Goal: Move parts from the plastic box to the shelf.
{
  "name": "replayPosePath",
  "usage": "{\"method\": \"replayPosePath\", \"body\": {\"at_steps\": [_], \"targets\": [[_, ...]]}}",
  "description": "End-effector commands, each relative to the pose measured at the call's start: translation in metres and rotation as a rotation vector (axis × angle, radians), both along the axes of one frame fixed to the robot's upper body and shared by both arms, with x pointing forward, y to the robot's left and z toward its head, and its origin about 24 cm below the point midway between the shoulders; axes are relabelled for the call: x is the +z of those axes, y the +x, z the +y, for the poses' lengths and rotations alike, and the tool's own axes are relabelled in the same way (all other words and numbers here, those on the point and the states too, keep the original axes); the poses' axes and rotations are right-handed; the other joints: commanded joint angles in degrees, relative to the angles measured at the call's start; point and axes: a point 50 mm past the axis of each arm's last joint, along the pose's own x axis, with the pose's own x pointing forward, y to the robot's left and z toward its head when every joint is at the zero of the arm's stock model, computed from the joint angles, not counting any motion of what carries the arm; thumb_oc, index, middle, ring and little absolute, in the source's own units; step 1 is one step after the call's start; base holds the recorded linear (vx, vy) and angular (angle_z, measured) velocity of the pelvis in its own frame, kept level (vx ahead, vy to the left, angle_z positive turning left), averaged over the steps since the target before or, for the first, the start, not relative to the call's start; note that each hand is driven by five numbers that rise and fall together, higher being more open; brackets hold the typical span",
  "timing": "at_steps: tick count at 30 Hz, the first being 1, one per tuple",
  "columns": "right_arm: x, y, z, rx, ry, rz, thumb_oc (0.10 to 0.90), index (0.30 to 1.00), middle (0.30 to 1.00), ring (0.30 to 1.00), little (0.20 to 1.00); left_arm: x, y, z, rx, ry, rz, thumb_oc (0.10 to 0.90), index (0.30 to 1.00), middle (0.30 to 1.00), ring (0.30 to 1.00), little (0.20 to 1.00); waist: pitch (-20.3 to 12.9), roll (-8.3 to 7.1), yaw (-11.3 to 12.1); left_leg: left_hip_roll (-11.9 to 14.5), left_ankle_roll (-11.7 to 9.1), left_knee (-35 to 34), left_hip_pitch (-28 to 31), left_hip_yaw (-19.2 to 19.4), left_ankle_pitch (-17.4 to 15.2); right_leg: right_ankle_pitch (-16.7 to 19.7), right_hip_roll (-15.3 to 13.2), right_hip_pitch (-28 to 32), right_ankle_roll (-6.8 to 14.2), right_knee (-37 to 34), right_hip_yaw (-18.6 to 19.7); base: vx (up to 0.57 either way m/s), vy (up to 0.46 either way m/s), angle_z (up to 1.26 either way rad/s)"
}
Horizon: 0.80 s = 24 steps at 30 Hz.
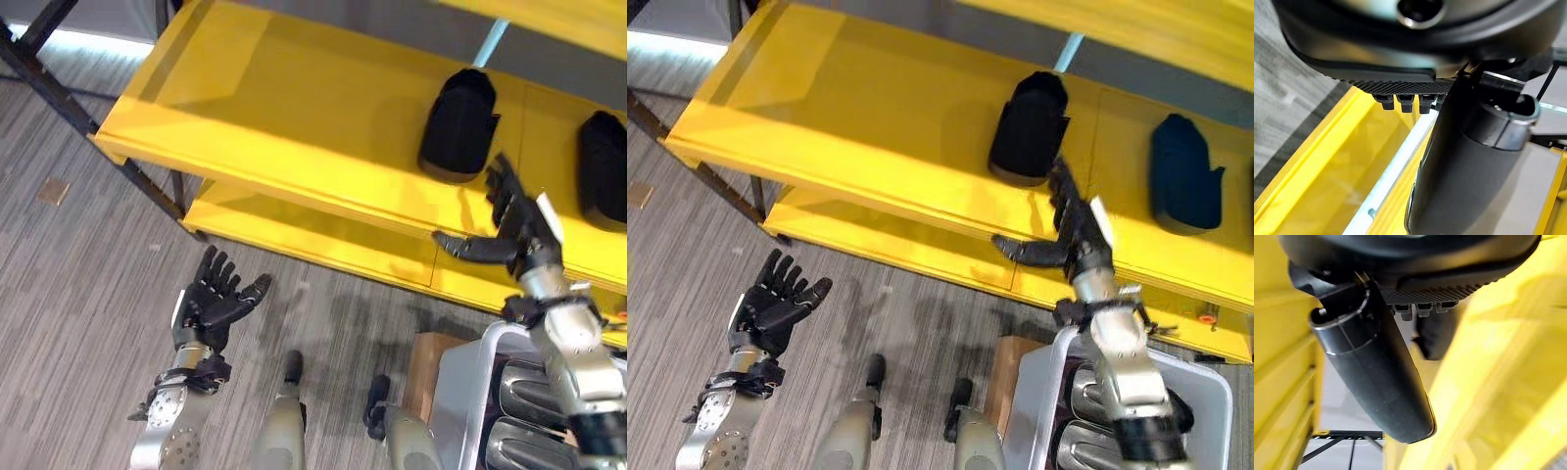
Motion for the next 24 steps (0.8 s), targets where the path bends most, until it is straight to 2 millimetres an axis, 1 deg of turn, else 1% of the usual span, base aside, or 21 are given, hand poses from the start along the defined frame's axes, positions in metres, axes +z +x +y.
{"method": "replayPosePath", "body": {"at_steps": [1, 2, 3, 4, 5, 8, 11, 13, 14, 15, 18, 19, 21, 22, 23, 24], "targets": [[0.028, -0.012, 0.004, 0.067, 0.077, -0.187, 0.9, 1.0, 1.0, 1.0, 1.0, 0.017, -0.011, 0.008, -0.021, 0.109, -0.095, 0.9, 1.0, 1.0, 1.0, 1.0, -10.4, -1.67, -1.3, 1.9, 0.0, -0.9, 5.0, 3.6, -6.3, 2.3, -2.4, 5.4, 4.8, -7.4, 1.1, 0.02, 0.011, -0.21], [0.027, -0.012, 0.004, 0.066, 0.077, -0.185, 0.9, 1.0, 1.0, 1.0, 1.0, 0.017, -0.011, 0.008, -0.022, 0.11, -0.094, 0.9, 1.0, 1.0, 1.0, 1.0, -10.4, -1.7, -1.3, 1.9, 0.0, -1.0, 5.1, 3.7, -6.2, 2.3, -2.4, 5.5, 4.8, -7.4, 1.2, 0.05, 0.031, -0.24], [0.014, -0.02, 0.006, 0.071, 0.143, -0.151, 0.9, 1.0, 1.0, 1.0, 1.0, 0.011, -0.013, 0.006, -0.027, 0.106, -0.077, 0.9, 1.0, 1.0, 1.0, 1.0, -11.6, -1.4, -2.1, 2.0, 0.0, -2.1, 6.4, 4.5, -6.3, 2.5, -2.4, 6.1, 5.1, -8.2, 1.6, 0.03, 0.02, -0.25], [0.013, -0.021, 0.006, 0.071, 0.143, -0.15, 0.9, 1.0, 1.0, 1.0, 1.0, 0.011, -0.014, 0.006, -0.027, 0.107, -0.076, 0.9, 1.0, 1.0, 1.0, 1.0, -11.6, -1.43, -2.1, 2.0, 0.0, -2.2, 6.5, 4.6, -6.2, 2.5, -2.4, 6.2, 5.1, -8.3, 1.7, 0.04, 0.048, -0.28], [-0.007, -0.026, 0.011, 0.057, 0.255, -0.097, 0.9, 1.0, 1.0, 1.0, 1.0, 0.006, -0.014, 0.004, -0.02, 0.101, -0.057, 0.9, 1.0, 1.0, 1.0, 1.0, -12.5, -1.04, -3.0, 2.0, 0.0, -3.2, 7.9, 5.5, -6.2, 2.8, -2.4, 6.6, 5.3, -8.9, 2.3, 0.01, 0.049, -0.24], [-0.03, -0.04, 0.017, 0.043, 0.364, -0.034, 0.9, 1.0, 1.0, 1.0, 1.0, -0.002, -0.017, 0.0, -0.006, 0.067, -0.032, 0.9, 1.0, 1.0, 1.0, 1.0, -13.6, -0.55, -4.1, 2.0, 0.2, -5.1, 10.1, 7.2, -6.0, 3.2, -2.3, 7.2, 5.4, -9.6, 3.5, 0.02, 0.058, -0.28], [-0.054, -0.051, 0.024, 0.025, 0.478, 0.04, 0.9, 1.0, 1.0, 1.0, 1.0, -0.009, -0.019, -0.001, 0.011, 0.054, -0.009, 0.9, 1.0, 1.0, 1.0, 1.0, -14.1, -0.17, -5.1, 2.0, 0.3, -5.7, 11.2, 8.0, -6.1, 3.3, -2.2, 7.2, 5.6, -9.5, 4.4, 0.01, 0.046, -0.25], [-0.056, -0.056, 0.024, 0.018, 0.482, 0.048, 0.9, 1.0, 1.0, 1.0, 1.0, -0.011, -0.021, -0.001, 0.019, 0.05, -0.003, 0.9, 1.0, 1.0, 1.0, 1.0, -14.2, -0.09, -5.5, 2.0, 0.4, -6.0, 11.6, 8.3, -6.2, 3.4, -2.3, 7.3, 5.6, -9.5, 4.8, 0.02, 0.054, -0.25], [-0.063, -0.061, 0.025, 0.006, 0.523, 0.067, 0.9, 1.0, 1.0, 1.0, 1.0, -0.012, -0.021, 0.0, 0.022, 0.066, 0.001, 0.9, 1.0, 1.0, 1.0, 1.0, -14.7, 0.06, -6.2, 1.9, 0.5, -6.0, 12.4, 8.6, -6.6, 3.4, -2.5, 7.7, 5.9, -9.6, 5.2, 0.04, 0.078, -0.23], [-0.068, -0.06, 0.028, 0.004, 0.576, 0.077, 0.9, 1.0, 1.0, 1.0, 1.0, -0.011, -0.018, -0.001, 0.022, 0.069, -0.005, 0.9, 1.0, 1.0, 1.0, 1.0, -14.8, -0.03, -6.5, 1.8, 0.5, -5.6, 12.4, 8.7, -7.1, 3.5, -2.6, 7.8, 6.0, -9.3, 5.4, 0.04, 0.078, -0.2], [-0.07, -0.059, 0.027, 0.0, 0.586, 0.087, 0.9, 1.0, 1.0, 1.0, 1.0, -0.012, -0.015, -0.001, 0.02, 0.074, -0.005, 0.9, 1.0, 1.0, 1.0, 1.0, -14.8, -0.33, -6.6, 1.7, 0.7, -4.7, 12.3, 8.6, -7.7, 3.5, -2.9, 7.9, 6.1, -8.8, 5.7, 0.02, 0.075, -0.06], [-0.069, -0.061, 0.023, -0.023, 0.567, 0.082, 0.9, 1.0, 1.0, 1.0, 1.0, -0.011, -0.011, -0.002, 0.022, 0.076, -0.01, 0.9, 1.0, 1.0, 1.0, 1.0, -14.7, -0.73, -7.0, 1.1, 1.3, -3.8, 12.8, 8.9, -8.7, 4.0, -3.5, 8.4, 6.5, -8.2, 5.8, 0.05, 0.114, 0.02], [-0.07, -0.062, 0.022, -0.033, 0.594, 0.08, 0.9, 1.0, 1.0, 1.0, 1.0, -0.011, -0.01, -0.003, 0.024, 0.074, -0.013, 0.9, 1.0, 1.0, 1.0, 1.0, -14.6, -0.82, -7.1, 0.7, 1.6, -3.6, 13.1, 9.0, -9.1, 4.4, -4.0, 8.7, 6.8, -7.9, 6.0, 0.04, 0.136, 0.03], [-0.073, -0.062, 0.021, -0.051, 0.64, 0.076, 0.9, 1.0, 1.0, 1.0, 1.0, -0.009, -0.006, -0.005, 0.022, 0.078, -0.023, 0.9, 1.0, 1.0, 1.0, 1.0, -14.3, -1.01, -7.7, -0.3, 2.4, -3.2, 13.2, 9.2, -9.8, 6.0, -5.0, 8.4, 7.5, -7.0, 6.9, 0.01, 0.117, -0.01], [-0.073, -0.062, 0.021, -0.051, 0.64, 0.076, 0.9, 1.0, 1.0, 1.0, 1.0, -0.009, -0.006, -0.005, 0.022, 0.078, -0.023, 0.9, 1.0, 1.0, 1.0, 1.0, -14.3, -1.04, -7.6, -0.3, 2.4, -3.1, 13.2, 9.2, -9.8, 6.0, -5.1, 8.3, 7.6, -7.0, 7.0, 0.02, 0.253, 0.0], [-0.072, -0.065, 0.017, -0.065, 0.64, 0.066, 0.9, 1.0, 1.0, 1.0, 1.0, -0.004, -0.004, -0.004, 0.017, 0.099, -0.044, 0.9, 1.0, 1.0, 1.0, 1.0, -13.8, -1.14, -8.3, -1.4, 3.1, -2.7, 12.8, 9.6, -10.4, 7.4, -6.1, 7.8, 8.0, -6.6, 7.8, 0.0, 0.211, 0.0]]}}
